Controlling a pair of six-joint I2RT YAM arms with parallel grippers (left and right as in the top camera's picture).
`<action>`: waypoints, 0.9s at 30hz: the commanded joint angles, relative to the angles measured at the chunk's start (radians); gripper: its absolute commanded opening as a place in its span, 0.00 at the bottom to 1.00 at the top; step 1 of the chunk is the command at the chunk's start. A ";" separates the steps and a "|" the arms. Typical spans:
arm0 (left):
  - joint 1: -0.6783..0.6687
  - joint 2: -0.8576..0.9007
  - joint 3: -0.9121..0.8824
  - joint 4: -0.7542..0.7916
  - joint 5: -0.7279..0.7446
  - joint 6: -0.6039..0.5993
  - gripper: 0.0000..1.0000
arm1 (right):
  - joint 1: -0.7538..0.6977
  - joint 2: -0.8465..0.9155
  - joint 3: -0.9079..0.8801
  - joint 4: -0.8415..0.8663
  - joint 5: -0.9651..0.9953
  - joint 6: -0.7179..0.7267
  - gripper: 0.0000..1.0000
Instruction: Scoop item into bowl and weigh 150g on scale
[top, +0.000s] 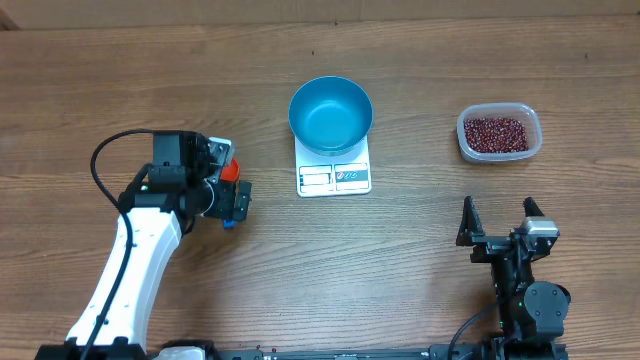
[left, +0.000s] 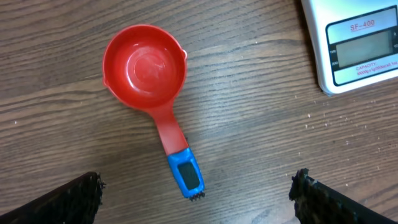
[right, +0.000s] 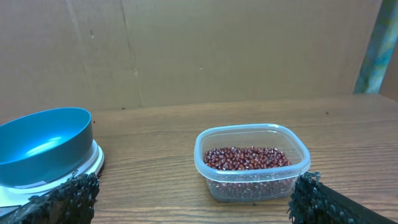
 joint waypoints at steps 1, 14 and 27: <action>-0.007 0.030 0.034 -0.003 0.018 0.019 0.99 | -0.003 -0.010 -0.011 0.006 0.003 -0.005 1.00; -0.006 0.058 0.037 -0.003 0.015 0.027 1.00 | -0.003 -0.010 -0.011 0.006 0.002 -0.005 1.00; -0.007 0.061 0.037 0.003 0.014 0.027 1.00 | -0.003 -0.010 -0.011 0.006 0.003 -0.005 1.00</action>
